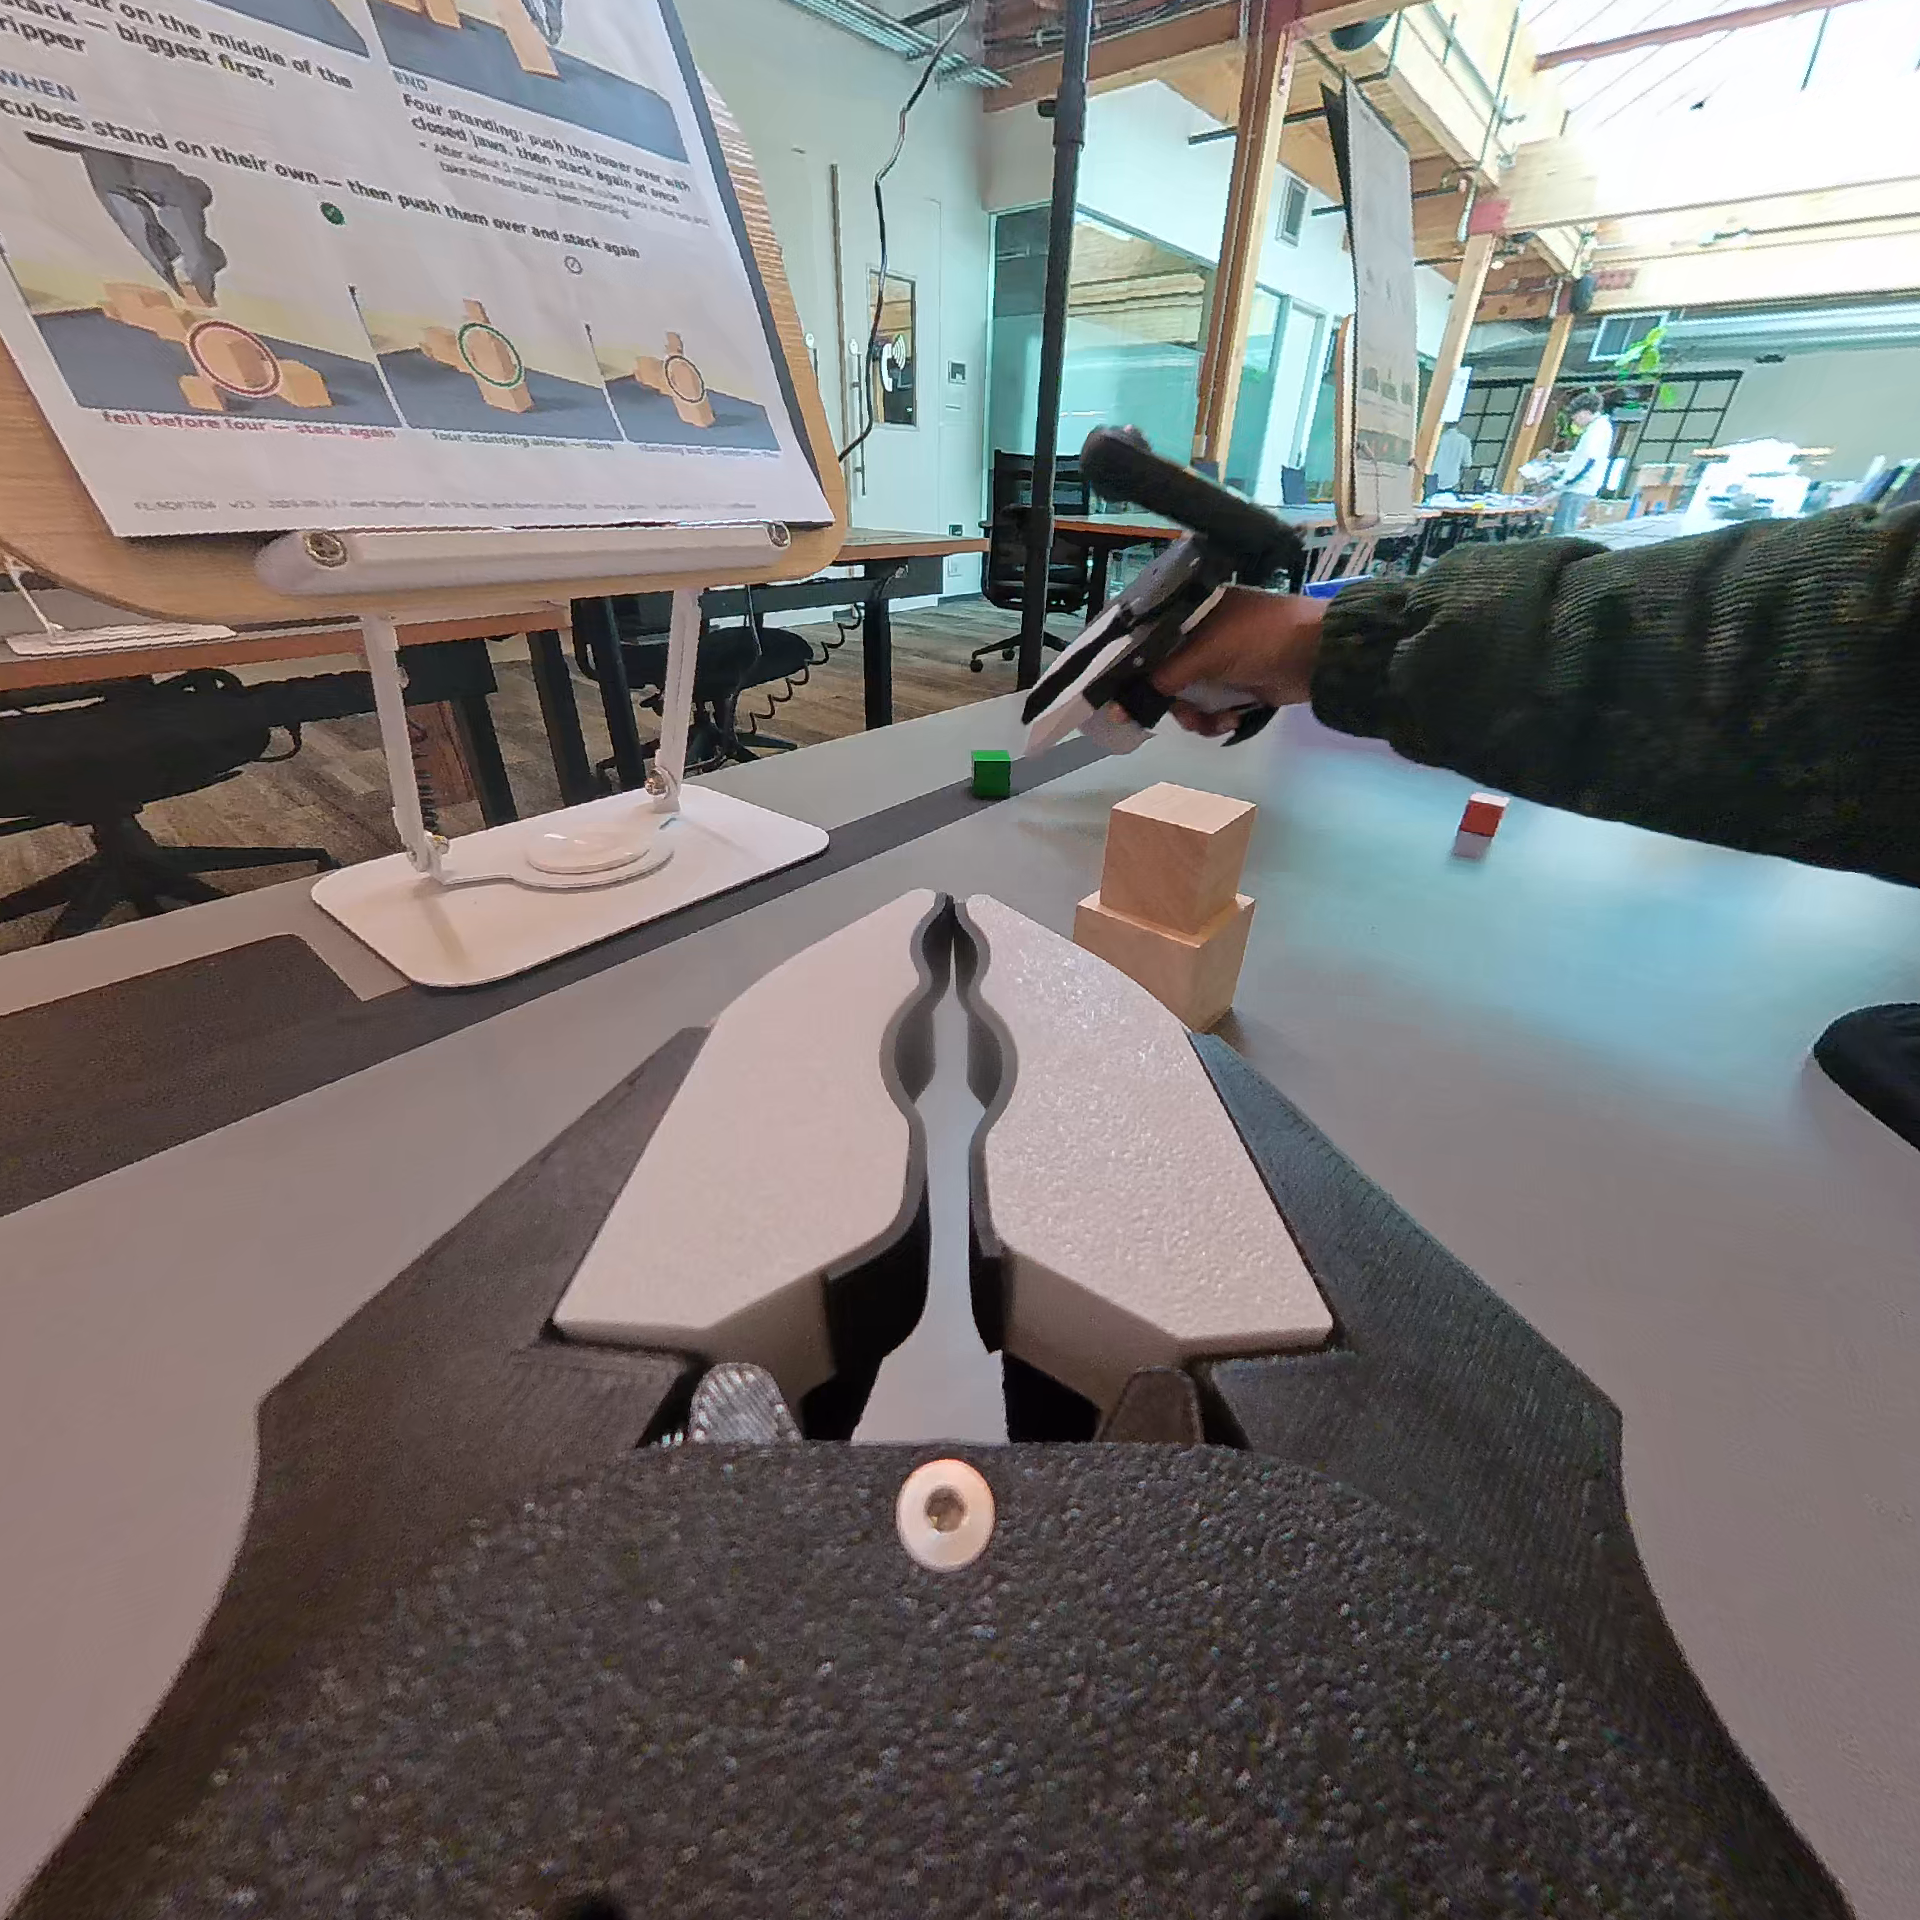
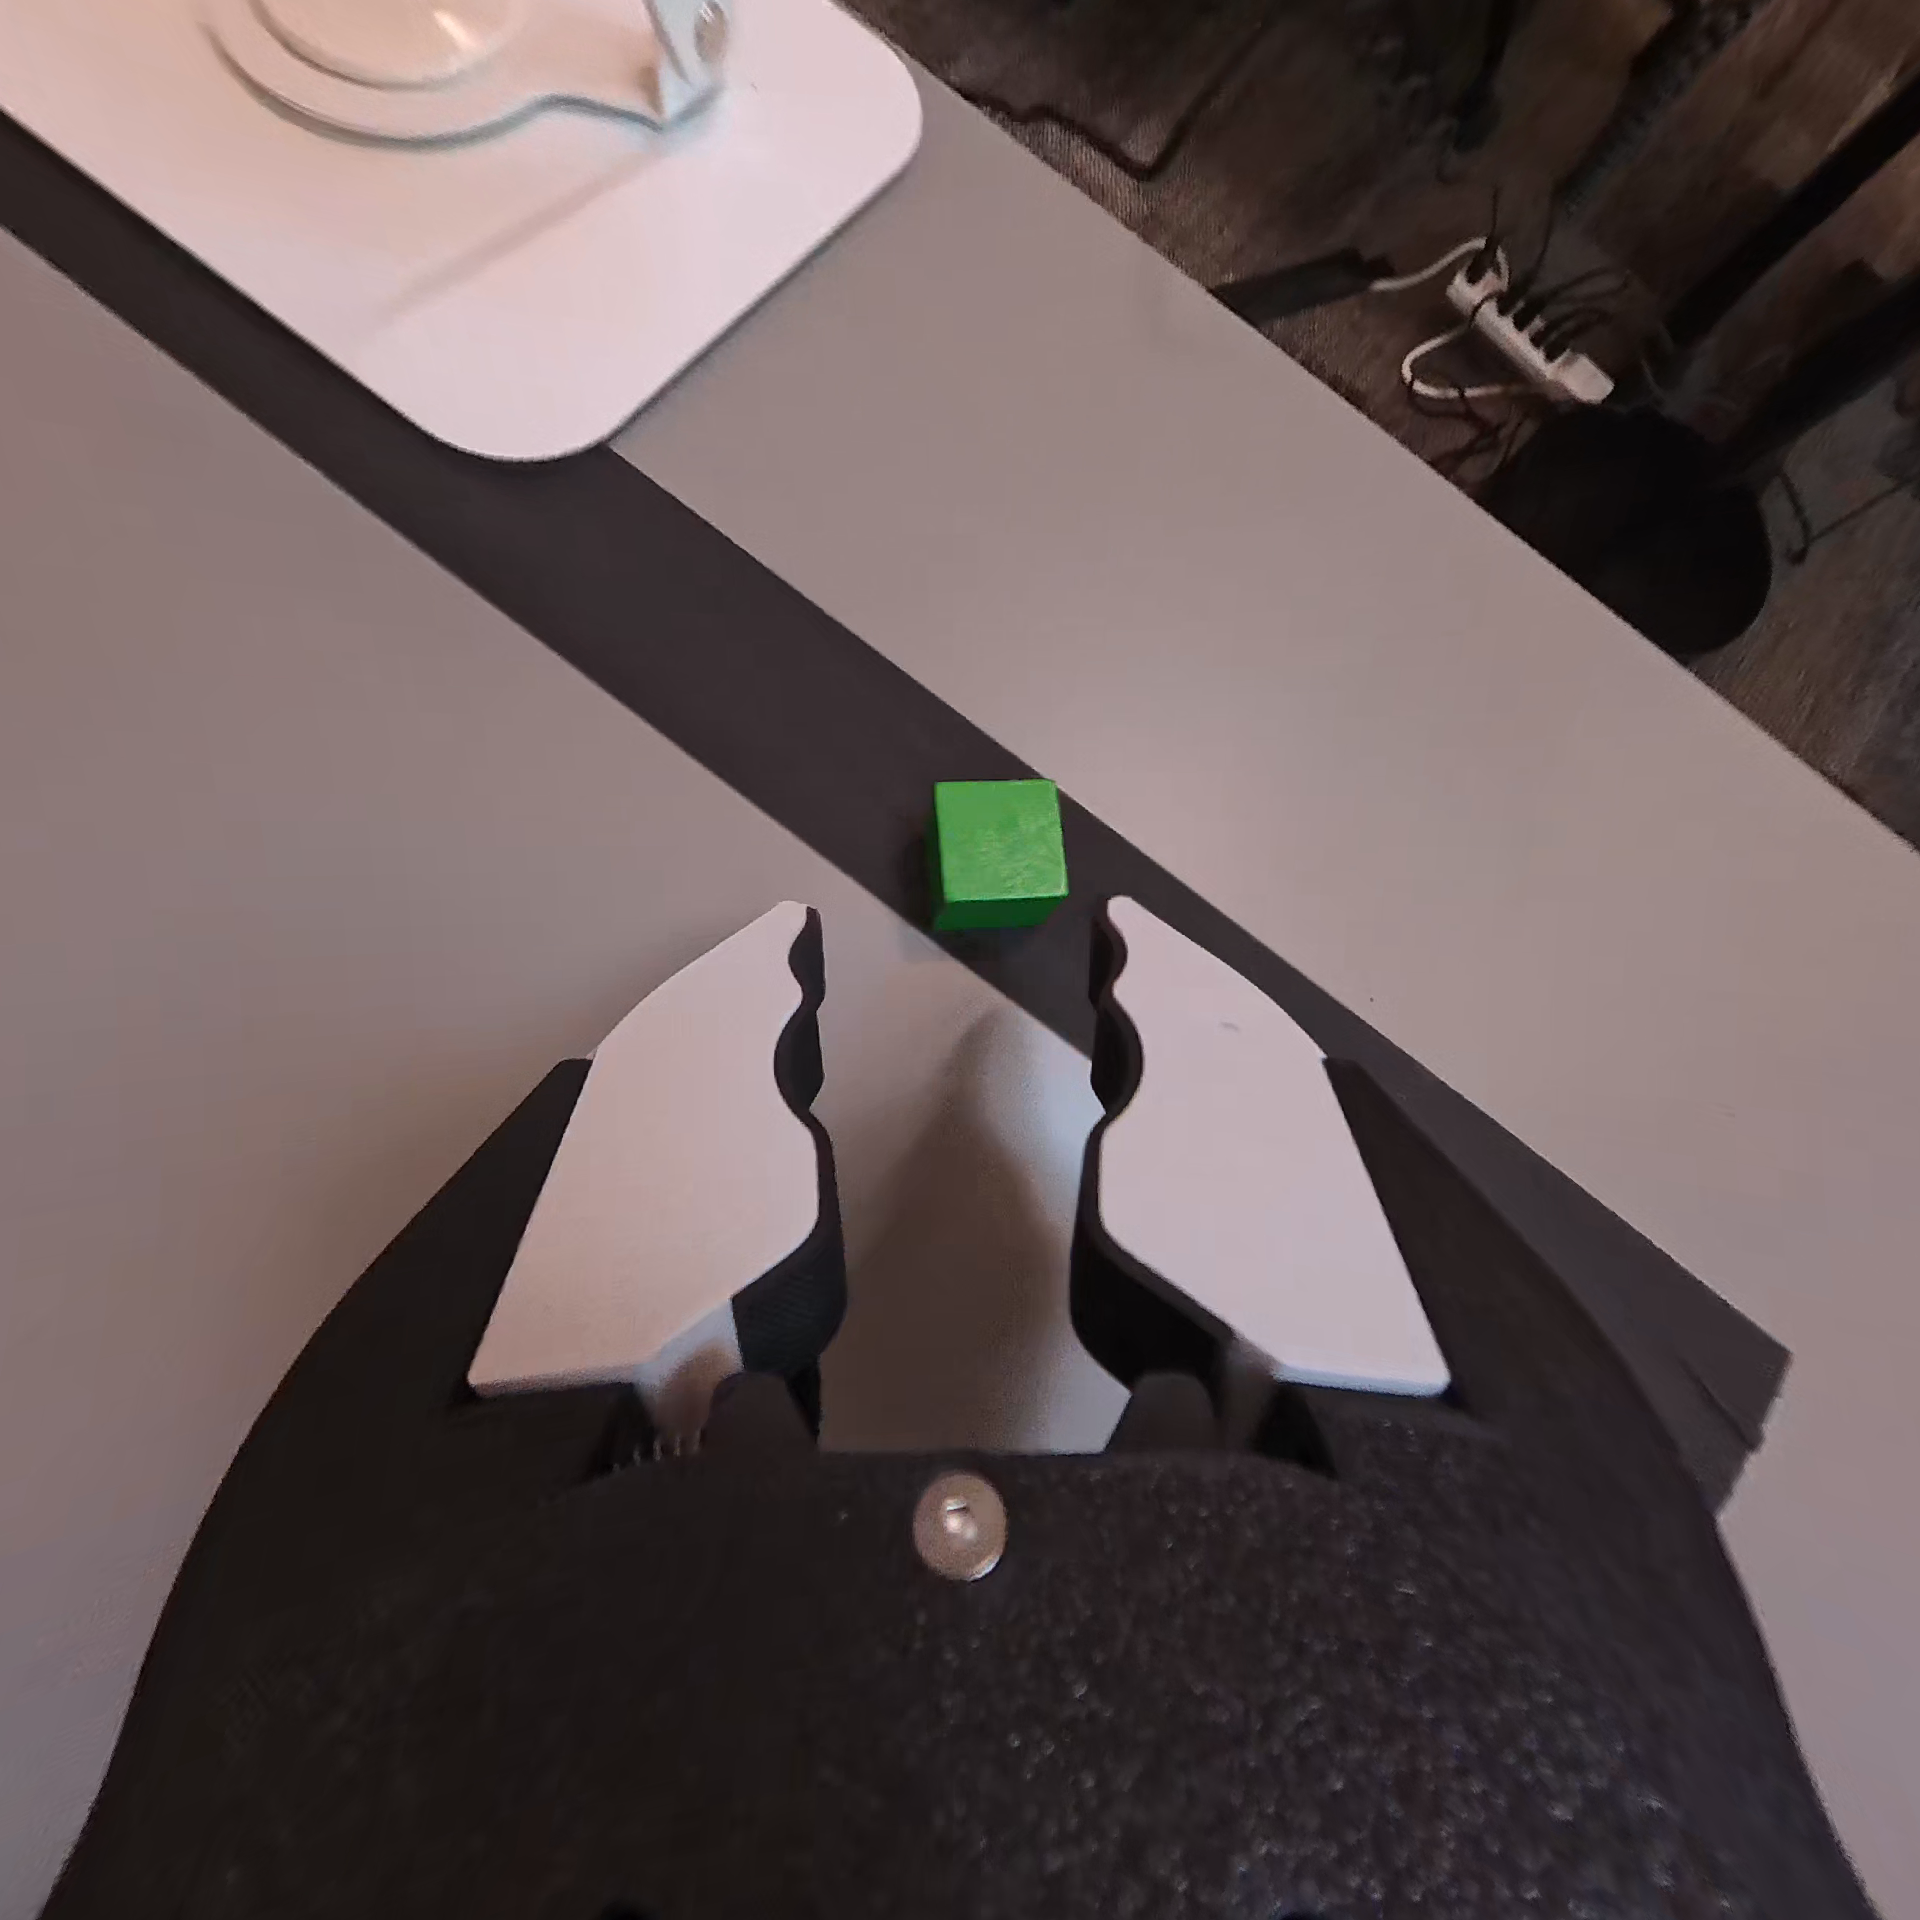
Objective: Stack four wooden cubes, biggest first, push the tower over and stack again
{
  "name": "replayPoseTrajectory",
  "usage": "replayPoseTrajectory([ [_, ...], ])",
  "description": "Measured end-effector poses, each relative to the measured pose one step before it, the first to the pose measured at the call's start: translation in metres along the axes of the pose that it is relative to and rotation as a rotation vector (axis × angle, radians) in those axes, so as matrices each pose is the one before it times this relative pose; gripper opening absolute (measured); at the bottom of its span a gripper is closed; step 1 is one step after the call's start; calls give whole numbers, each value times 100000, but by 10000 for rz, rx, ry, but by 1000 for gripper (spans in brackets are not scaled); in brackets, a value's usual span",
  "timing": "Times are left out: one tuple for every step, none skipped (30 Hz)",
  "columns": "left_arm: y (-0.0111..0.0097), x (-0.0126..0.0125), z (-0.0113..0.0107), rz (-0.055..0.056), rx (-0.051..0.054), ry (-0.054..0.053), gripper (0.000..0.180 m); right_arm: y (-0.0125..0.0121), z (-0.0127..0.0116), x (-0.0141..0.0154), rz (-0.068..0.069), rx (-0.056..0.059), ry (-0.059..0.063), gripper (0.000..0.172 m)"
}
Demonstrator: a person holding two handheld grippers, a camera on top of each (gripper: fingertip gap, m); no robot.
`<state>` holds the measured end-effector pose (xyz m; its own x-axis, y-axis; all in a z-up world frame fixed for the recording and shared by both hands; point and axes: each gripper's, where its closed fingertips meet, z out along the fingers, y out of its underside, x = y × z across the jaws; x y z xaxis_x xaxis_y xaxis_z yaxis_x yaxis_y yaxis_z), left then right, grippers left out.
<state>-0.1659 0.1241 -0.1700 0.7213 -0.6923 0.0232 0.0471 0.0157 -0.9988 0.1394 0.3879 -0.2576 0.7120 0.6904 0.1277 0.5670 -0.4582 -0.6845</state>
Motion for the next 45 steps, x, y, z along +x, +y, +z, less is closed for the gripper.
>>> replayPoseTrajectory([
  [25, -71, -5, -36, 2, -3, 0, 177, 762, 324, 92, -103, -4, 50],
  [41, -79, 6, -32, -2, 4, 0, 77, 625, 316, 63, -43, 24, 50],
  [55, -69, 5, -25, -13, 10, 0, -8, 532, 223, 74, -16, -19, 51],
  [63, -67, 6, -21, -11, 3, 0, -46, 475, 30, 97, 1, -112, 52],
  [76, -57, 6, -23, -21, 15, 0, -99, 404, -14, 88, 25, -106, 53],
  [102, -56, 8, -27, -26, 9, 0, -89, 312, -77, 28, 24, -103, 50],
  [79, -74, 8, -29, -17, 0, 0, 80, 254, -90, -29, -87, -69, 39],
  [56, -70, 18, -30, -14, -4, 0, 274, 178, -33, -93, -222, 16, 29],
  [47, -53, 4, -20, -14, -8, 0, 46, -7, -34, -168, -79, 62, 29],
  [41, -31, 9, -1, -16, -8, 0, -73, -193, -262, -202, -4, -37, 28],
  [-28, -3, -17, 7, 6, -4, 0, -346, -404, -678, -155, 147, -221, 28],
  [-84, 33, -23, 5, 26, 6, 0, -666, -620, -1089, -128, 269, -393, 28],
  [-83, 55, -16, 14, 26, 11, 0, -952, -777, -1568, -228, 361, -547, 29],
  [-50, 58, 13, 21, 18, 11, 0, -1186, -868, -2026, -389, 430, -675, 29],
  [-14, 62, 27, 13, -2, 21, 0, -1283, -824, -2287, -474, 384, -695, 29],
  [5, 60, 43, 7, -9, 22, 0, -1295, -711, -2422, -495, 297, -688, 29],
  [21, 78, 42, 22, -20, 17, 0, -1297, -565, -2486, -474, 242, -690, 29],
  [24, 69, 33, 39, -23, 14, 0, -1193, -384, -2360, -424, 144, -610, 29],
  [5, 64, 24, 36, -16, 9, 0, -992, -191, -2003, -425, 7, -417, 29],
  [-10, 50, 10, 33, -6, 1, 0, -765, -65, -1747, -449, -95, -310, 29],
  [-14, 40, -2, 23, -3, -1, 0, -594, 63, -1421, -359, -149, -187, 29],
  [-21, 32, -11, 18, -6, -4, 0, -456, 163, -1127, -244, -171, -103, 29],
  [-23, 27, -10, 18, -5, -8, 0, -300, 262, -970, -177, -164, -100, 29],
  [-47, 55, -16, 14, 6, -11, 0, -129, 311, -716, -117, -196, -30, 29],
  [-81, 84, -16, 17, 17, -3, 0, -17, 334, -606, -114, -190, -29, 29],
  [-95, 108, -20, 30, 20, 6, 0, -16, 288, -593, -107, -131, -93, 29],
  [-91, 119, 1, 46, 10, 13, 0, -57, 252, -474, -56, -62, -89, 29],
  [-56, 93, 7, 66, -2, 4, 0, -42, 189, -389, -28, -35, -98, 29],
  [-11, 62, 4, 55, -14, 1, 0, -68, 145, -306, -31, 2, -94, 29],
  [26, 47, 14, 25, -19, 6, 0, -19, 90, -205, -17, -23, -57, 29],
  [28, 11, 11, 5, -14, 6, 0, 57, 58, -153, -22, -70, -43, 29],
  [42, -11, 16, -3, -16, 0, 0, 32, 40, -147, -47, -46, -46, 29],
  [24, -41, 7, -7, -11, -3, 0, 4, 28, -166, -31, -24, -67, 29],
  [15, -28, -3, -6, -4, -3, 0, 38, 37, -165, -6, -44, -76, 29],
  [-1, -23, -7, 1, 0, -1, 0, 67, 64, -158, -30, -46, -75, 29],
  [-21, -17, -8, 1, 8, -1, 0, 63, 88, -140, -53, -33, -58, 29],
  [-18, -4, -3, -3, 6, 1, 0, 69, 84, -96, -38, -32, -38, 29],
  [20, -3, 9, -6, -7, 5, 0, 57, 89, -113, -16, -15, -63, 29],
  [41, -8, 17, -3, -15, 3, 0, 25, 85, -102, -3, -1, -63, 29],
  [42, 0, 16, 6, -17, 4, 0, 80, 100, -29, 0, -48, -22, 29],
  [14, 0, 12, 5, -3, 3, 0, 103, 98, -18, -14, -62, -6, 29],
  [13, 0, 5, -4, -3, 3, 0, 66, 80, -26, -5, -38, -23, 29],
  [1, -6, -1, 0, -1, -5, 0, -22, 51, -18, 18, 22, -20, 29],
  [-5, -10, -12, 1, 3, -7, 0, -19, 16, -23, 13, 4, -27, 28],
  [0, -6, -14, -1, 0, -5, 0, -10, -3, -15, -11, -3, -18, 29],
])
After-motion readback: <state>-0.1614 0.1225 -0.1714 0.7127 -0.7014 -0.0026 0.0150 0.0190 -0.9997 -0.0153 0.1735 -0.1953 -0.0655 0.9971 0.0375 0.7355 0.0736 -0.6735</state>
